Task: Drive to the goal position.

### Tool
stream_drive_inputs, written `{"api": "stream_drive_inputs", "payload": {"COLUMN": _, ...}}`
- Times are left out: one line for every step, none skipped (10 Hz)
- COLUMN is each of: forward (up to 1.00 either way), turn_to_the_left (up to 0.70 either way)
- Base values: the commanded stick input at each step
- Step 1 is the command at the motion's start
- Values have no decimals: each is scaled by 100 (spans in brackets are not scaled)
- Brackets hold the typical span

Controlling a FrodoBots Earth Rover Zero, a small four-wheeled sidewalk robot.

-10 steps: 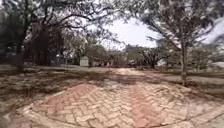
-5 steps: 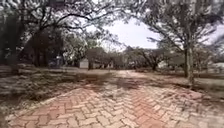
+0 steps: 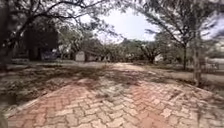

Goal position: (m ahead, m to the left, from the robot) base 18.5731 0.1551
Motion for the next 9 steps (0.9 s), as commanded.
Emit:
{"api": "stream_drive_inputs", "payload": {"forward": 70, "turn_to_the_left": 0}}
{"api": "stream_drive_inputs", "payload": {"forward": 70, "turn_to_the_left": 0}}
{"api": "stream_drive_inputs", "payload": {"forward": 70, "turn_to_the_left": 0}}
{"api": "stream_drive_inputs", "payload": {"forward": 70, "turn_to_the_left": 0}}
{"api": "stream_drive_inputs", "payload": {"forward": 70, "turn_to_the_left": 0}}
{"api": "stream_drive_inputs", "payload": {"forward": 70, "turn_to_the_left": 0}}
{"api": "stream_drive_inputs", "payload": {"forward": 70, "turn_to_the_left": 0}}
{"api": "stream_drive_inputs", "payload": {"forward": 70, "turn_to_the_left": 0}}
{"api": "stream_drive_inputs", "payload": {"forward": 70, "turn_to_the_left": 0}}
